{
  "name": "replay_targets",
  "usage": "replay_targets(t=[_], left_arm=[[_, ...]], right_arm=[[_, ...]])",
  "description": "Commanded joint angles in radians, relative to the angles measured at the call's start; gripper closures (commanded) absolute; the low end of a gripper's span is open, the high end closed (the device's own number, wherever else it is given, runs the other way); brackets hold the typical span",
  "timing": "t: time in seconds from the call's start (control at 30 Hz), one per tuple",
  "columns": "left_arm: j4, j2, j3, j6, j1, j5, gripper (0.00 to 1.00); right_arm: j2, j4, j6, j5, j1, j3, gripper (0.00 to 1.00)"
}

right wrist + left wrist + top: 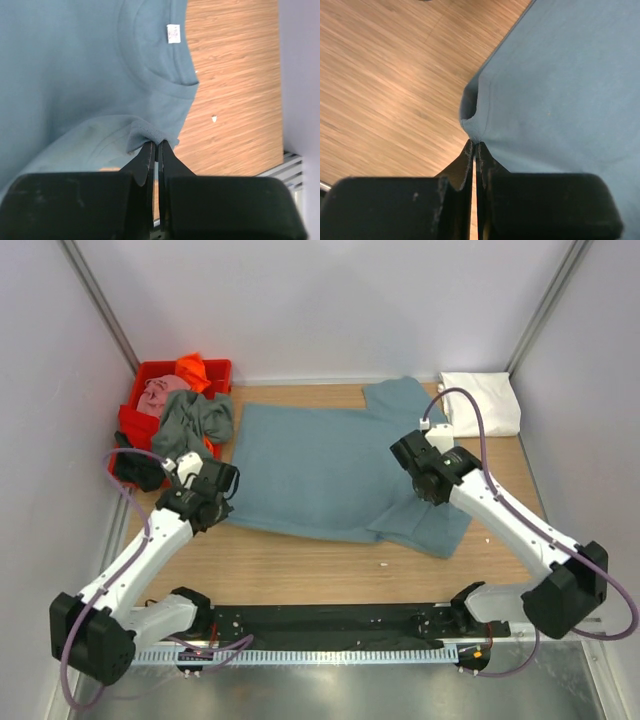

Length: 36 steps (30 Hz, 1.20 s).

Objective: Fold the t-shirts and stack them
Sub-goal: Fold the tshirt

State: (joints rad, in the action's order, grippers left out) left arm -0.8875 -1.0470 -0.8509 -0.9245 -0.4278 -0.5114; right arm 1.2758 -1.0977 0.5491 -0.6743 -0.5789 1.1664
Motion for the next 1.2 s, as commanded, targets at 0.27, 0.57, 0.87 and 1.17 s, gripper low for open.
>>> replay_targets(t=[0.27, 0.57, 0.87, 1.17], left_arm=[[0.120, -0.298, -0.204, 0.141, 0.110, 0.099, 1.00], [0.105, -0.499, -0.362, 0.187, 0.135, 0.103, 1.00], [0.048, -0.653, -0.490, 0.204, 0.133, 0.037, 1.00], [0.013, -0.792, -0.556, 0.187, 0.136, -0.053, 1.00]], right_arm=[[0.267, 0.185, -0.290, -0.002, 0.097, 0.228, 0.99], [0.431, 0.176, -0.365, -0.091, 0.166, 0.342, 0.99], [0.428, 0.214, -0.365, -0.068, 0.214, 0.331, 0.99], [0.553, 0.237, -0.382, -0.093, 0.217, 0.372, 0.99]])
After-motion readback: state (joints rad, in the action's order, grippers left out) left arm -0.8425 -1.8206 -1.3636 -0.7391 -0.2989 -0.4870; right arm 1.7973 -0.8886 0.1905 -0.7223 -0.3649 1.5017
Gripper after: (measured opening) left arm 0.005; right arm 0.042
